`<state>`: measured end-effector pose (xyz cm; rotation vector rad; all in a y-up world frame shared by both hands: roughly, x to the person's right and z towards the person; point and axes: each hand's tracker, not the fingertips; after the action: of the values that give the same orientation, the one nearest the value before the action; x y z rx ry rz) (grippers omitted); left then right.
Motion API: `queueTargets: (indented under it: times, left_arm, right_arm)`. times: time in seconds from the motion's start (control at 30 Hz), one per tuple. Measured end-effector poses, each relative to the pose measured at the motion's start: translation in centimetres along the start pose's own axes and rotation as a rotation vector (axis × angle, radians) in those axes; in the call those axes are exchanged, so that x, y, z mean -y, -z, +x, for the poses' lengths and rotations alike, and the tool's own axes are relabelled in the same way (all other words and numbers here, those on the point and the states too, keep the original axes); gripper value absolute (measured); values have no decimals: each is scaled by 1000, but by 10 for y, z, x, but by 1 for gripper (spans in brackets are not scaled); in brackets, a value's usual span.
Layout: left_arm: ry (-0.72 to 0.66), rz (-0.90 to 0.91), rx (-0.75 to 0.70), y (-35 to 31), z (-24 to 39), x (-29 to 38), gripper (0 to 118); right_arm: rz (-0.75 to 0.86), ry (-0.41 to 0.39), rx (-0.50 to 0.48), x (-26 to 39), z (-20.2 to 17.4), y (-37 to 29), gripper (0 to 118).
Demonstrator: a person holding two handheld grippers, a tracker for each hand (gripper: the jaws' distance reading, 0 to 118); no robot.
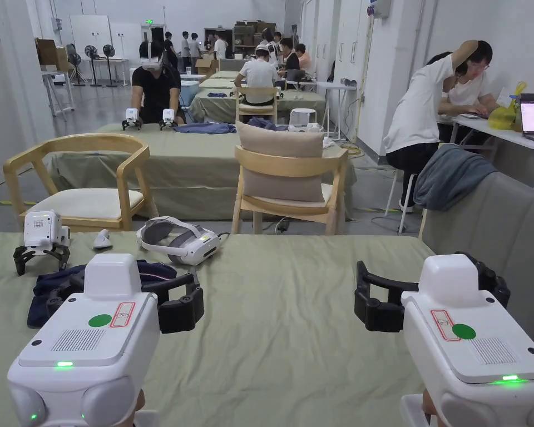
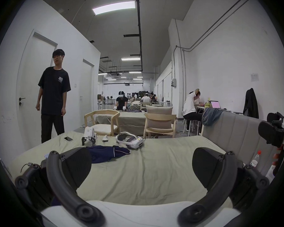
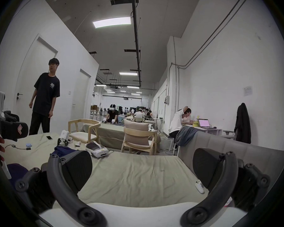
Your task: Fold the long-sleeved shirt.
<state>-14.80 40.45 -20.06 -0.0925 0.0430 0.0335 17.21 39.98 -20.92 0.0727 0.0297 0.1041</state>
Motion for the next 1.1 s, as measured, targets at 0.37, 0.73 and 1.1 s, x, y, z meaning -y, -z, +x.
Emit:
queueTargets:
  times: [0.37,0.73,1.1]
  left_arm:
    - [15,7,-4,0,1,-2,111]
    - [8,5,-9,0,-1,0,111]
    - [4,-6,0,1,-1,0,111]
  right_arm:
    - [0,-26,-2,4,-4,-2,118]
    - [2,-31,-3,6,-5,-1,118]
    - [-5,-23,0,10,-3,-1,118]
